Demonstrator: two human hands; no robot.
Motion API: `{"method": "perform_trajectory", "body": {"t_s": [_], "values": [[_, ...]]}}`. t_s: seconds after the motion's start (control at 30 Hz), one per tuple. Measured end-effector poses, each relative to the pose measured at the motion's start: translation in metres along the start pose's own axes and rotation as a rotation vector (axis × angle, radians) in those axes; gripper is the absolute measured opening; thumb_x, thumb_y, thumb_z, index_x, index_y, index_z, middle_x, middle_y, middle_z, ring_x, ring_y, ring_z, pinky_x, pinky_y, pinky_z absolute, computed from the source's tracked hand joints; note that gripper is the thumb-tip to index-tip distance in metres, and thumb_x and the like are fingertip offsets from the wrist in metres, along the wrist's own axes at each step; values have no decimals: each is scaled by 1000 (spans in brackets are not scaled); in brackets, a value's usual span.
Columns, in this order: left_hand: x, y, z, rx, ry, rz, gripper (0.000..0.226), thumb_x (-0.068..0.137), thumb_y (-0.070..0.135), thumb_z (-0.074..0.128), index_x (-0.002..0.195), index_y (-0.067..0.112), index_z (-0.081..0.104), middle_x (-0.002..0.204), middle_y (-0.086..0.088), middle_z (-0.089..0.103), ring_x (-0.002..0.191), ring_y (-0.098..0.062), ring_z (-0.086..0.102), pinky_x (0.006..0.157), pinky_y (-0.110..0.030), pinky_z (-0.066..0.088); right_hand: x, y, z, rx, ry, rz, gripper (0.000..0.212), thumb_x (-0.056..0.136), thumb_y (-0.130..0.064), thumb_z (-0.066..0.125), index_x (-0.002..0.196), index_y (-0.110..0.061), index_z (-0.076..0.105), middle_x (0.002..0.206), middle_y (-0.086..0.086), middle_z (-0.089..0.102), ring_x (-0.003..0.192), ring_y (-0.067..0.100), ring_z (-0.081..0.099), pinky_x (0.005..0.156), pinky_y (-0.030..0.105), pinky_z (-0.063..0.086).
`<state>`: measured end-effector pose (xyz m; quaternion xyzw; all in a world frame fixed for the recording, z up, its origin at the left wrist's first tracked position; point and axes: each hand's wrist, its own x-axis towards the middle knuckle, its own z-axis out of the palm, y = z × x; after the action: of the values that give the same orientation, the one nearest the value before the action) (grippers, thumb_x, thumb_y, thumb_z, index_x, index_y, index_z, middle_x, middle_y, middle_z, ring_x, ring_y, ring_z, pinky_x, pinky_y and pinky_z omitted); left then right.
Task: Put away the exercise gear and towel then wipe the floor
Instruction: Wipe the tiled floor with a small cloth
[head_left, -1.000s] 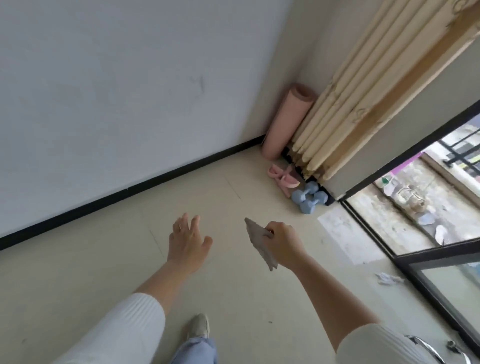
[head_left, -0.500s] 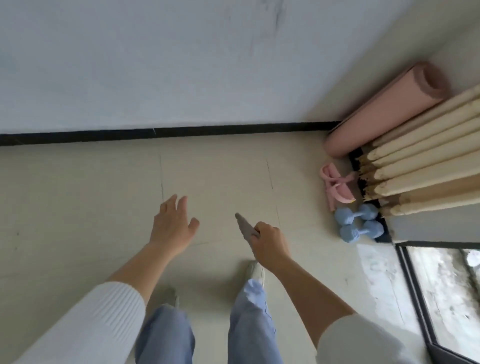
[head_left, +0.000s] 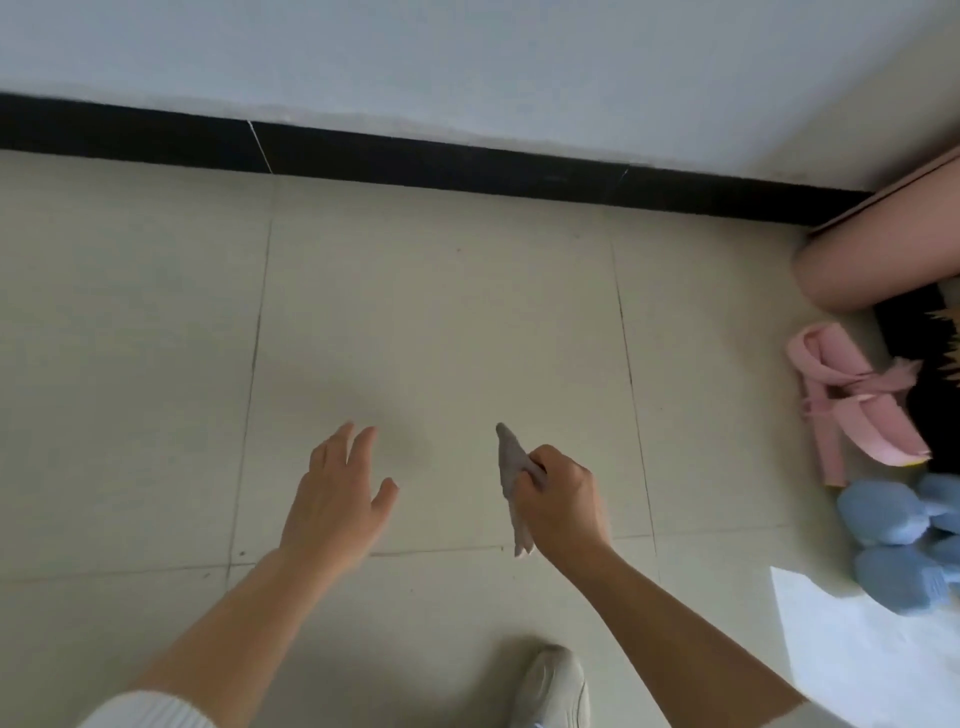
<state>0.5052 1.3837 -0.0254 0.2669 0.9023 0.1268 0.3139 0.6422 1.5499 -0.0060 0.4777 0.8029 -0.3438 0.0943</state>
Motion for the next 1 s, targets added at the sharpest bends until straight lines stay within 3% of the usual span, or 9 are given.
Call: {"method": "perform_trajectory", "body": {"t_s": [0.07, 0.3, 0.47, 0.5, 0.57, 0.63, 0.7, 0.83, 1.0], "values": [[41, -13, 29, 15, 25, 2, 60, 96, 35, 43, 148, 16, 21, 157, -9, 13, 143, -26, 13, 112, -38, 26, 38, 6, 22, 89, 50, -41, 22, 89, -16, 49, 68, -11, 49, 57, 1, 50, 48, 13, 39, 47, 28, 31], [140, -57, 75, 156, 60, -21, 62, 99, 37, 32, 151, 20, 3, 159, -10, -5, 146, -27, -3, 115, -39, 18, 137, -31, 75, 473, 139, -156, 11, 87, -11, 52, 79, -8, 59, 63, -4, 51, 55, 10, 43, 53, 23, 36], [176, -69, 69, 68, 273, -7, 58, 100, 34, 29, 151, 16, 9, 159, -8, 1, 147, -23, 3, 115, -37, 17, 171, -43, 101, 718, 157, 22, 22, 90, -12, 52, 112, -12, 53, 81, 2, 60, 66, 14, 53, 58, 26, 46], [177, -73, 75, 82, 272, 6, 59, 100, 35, 29, 151, 15, 8, 160, -8, -1, 147, -23, 1, 117, -36, 14, 171, -35, 109, 663, 120, 66, 29, 91, -15, 53, 119, -14, 47, 89, 0, 60, 73, 14, 55, 62, 27, 48], [179, -85, 90, 121, 244, 23, 62, 99, 38, 28, 151, 15, 5, 159, -8, -6, 147, -23, -3, 119, -37, 9, 170, -14, 127, 376, 108, 55, 47, 90, -19, 56, 133, -15, 37, 119, -1, 54, 106, 18, 52, 88, 35, 48], [185, -98, 99, 166, 244, 24, 65, 98, 47, 23, 152, 15, 6, 159, -8, -5, 147, -23, -3, 119, -39, 8, 174, 1, 137, 85, 180, -104, 57, 90, -22, 56, 141, -17, 32, 143, -1, 38, 131, 18, 31, 108, 33, 29], [194, -110, 102, 228, 286, 59, 74, 91, 58, 12, 151, 15, 12, 159, -8, 3, 147, -23, 4, 117, -40, 10, 187, 3, 141, -82, 175, -290, 56, 96, -26, 48, 148, -22, 28, 157, -3, 22, 144, 15, 15, 115, 31, 15], [202, -117, 104, 272, 323, 109, 74, 92, 60, 11, 149, 14, 21, 157, -9, 18, 144, -23, 17, 114, -38, 13, 216, -8, 155, -399, 38, -479, 55, 104, -44, 21, 153, -36, -2, 161, -3, -17, 145, 16, -25, 116, 30, -15], [201, -120, 106, 256, 390, 146, 66, 91, 50, 30, 146, 12, 31, 155, -10, 25, 144, -22, 21, 115, -39, 17, 244, -13, 166, -607, 48, -449, 58, 99, -52, 5, 148, -36, -22, 158, 7, -26, 144, 24, -27, 117, 40, -18]]}}
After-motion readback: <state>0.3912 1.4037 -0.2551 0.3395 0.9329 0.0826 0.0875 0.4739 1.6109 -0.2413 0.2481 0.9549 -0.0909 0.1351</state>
